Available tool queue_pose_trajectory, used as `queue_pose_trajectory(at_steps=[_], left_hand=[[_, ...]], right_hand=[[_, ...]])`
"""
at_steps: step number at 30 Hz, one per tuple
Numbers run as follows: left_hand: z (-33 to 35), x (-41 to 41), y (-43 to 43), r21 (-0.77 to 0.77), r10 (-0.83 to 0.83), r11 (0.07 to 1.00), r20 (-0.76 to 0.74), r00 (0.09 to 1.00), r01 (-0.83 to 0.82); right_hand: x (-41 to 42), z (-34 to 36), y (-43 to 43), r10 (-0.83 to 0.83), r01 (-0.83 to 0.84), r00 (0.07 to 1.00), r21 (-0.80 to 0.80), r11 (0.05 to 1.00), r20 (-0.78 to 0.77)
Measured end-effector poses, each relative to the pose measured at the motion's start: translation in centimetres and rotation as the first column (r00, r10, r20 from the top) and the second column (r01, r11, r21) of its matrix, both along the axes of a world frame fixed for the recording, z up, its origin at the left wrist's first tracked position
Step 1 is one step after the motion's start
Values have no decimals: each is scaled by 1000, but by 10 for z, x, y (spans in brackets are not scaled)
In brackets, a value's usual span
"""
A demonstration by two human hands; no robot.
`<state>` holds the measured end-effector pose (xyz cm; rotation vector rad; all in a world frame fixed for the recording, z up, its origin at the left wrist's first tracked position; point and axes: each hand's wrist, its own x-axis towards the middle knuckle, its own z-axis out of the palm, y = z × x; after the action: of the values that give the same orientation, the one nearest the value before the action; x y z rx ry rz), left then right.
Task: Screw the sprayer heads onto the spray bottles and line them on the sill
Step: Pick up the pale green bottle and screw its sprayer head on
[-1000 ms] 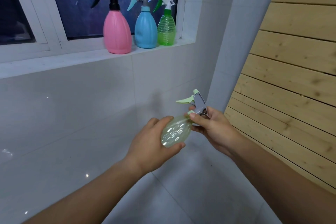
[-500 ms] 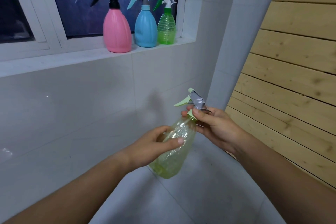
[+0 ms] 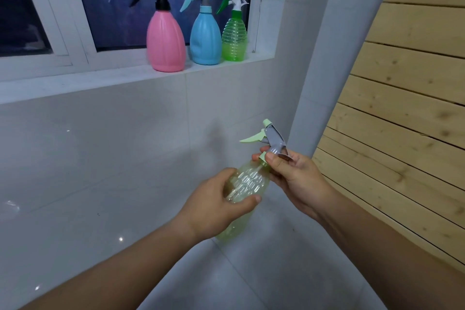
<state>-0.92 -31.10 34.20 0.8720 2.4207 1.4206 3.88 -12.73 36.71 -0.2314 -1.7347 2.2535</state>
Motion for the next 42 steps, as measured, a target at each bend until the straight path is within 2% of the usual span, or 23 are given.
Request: queue_pose_trajectory(at_steps=[3,7,9,13,16,21,27,31,34,42], left_hand=[[11,-4,-1,55,11,998,79,997,-16],[29,-15,-6,280,23,952,336,942,-123],[39,-20,-9,368,-17,919,395,918,-141],[64,-38,-29,436,22,887,288,957,-152],[95,-59,-53,458,95,876,137,986,-148],[158,-101,-98,469,260,853,1,966,-230],[190,-152,-138,454,379,803,110,919,-386],[185,-179,-154,468,414,768,156,897,-436],[183,-192,-156,465,431,760,163,887,-455],[180,-211,-152,425,491,762,114,864,-489]], right_hand=[[-1,3,-6,14,-14,1000,-7,1000,21],[-1,6,-21,71,-90,993,200,976,100],[-4,9,-33,119,-135,990,254,958,77],[-30,38,-55,171,-148,985,387,910,-27],[-61,72,-70,193,-127,977,479,869,-92],[-125,128,-108,189,-82,967,499,863,-169],[-189,154,-152,191,-58,960,524,850,-203],[-219,151,-172,180,-10,959,607,795,-219],[-233,148,-179,181,-4,960,635,773,-215],[-250,145,-183,168,-23,967,589,808,-192]])
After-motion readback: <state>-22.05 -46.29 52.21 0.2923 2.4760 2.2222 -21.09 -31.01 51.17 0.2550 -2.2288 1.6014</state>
